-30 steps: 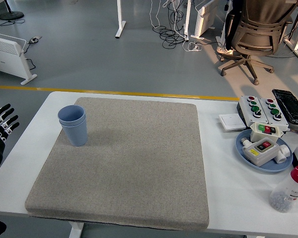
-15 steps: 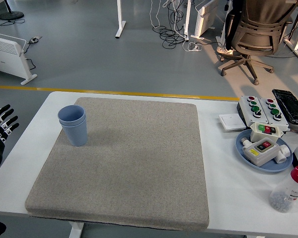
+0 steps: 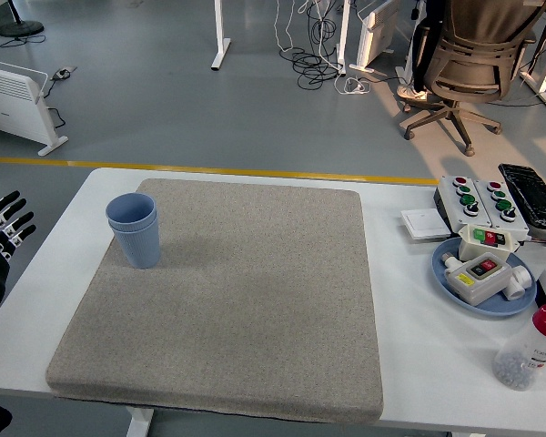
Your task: Push cup pick cup insert cup
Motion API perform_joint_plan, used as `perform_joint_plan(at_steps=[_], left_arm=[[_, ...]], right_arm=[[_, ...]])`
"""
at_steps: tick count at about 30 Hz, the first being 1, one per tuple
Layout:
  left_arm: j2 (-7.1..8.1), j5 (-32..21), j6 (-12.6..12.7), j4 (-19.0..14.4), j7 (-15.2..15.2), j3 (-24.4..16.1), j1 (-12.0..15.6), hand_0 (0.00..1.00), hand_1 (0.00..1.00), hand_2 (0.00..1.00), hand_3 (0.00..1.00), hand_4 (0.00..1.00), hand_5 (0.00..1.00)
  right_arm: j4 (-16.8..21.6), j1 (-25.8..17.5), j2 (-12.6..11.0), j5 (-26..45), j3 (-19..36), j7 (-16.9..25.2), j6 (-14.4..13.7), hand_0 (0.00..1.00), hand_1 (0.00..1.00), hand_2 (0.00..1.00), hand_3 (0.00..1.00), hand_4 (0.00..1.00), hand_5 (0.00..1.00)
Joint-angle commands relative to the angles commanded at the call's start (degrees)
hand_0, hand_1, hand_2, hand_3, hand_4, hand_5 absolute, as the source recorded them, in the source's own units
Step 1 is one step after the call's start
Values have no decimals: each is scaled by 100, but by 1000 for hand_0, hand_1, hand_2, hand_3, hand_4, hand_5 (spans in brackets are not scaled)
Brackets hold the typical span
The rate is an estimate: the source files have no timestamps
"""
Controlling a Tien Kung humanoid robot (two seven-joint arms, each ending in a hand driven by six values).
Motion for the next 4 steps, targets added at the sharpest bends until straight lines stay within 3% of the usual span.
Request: perform_joint_plan(at_steps=[4], left_arm=[[-3, 5, 0, 8, -1, -3, -2, 846, 864, 905, 848, 626, 998]], right_arm=[[-2, 4, 2, 2, 0, 5, 3, 672, 617, 630, 589, 154, 491]])
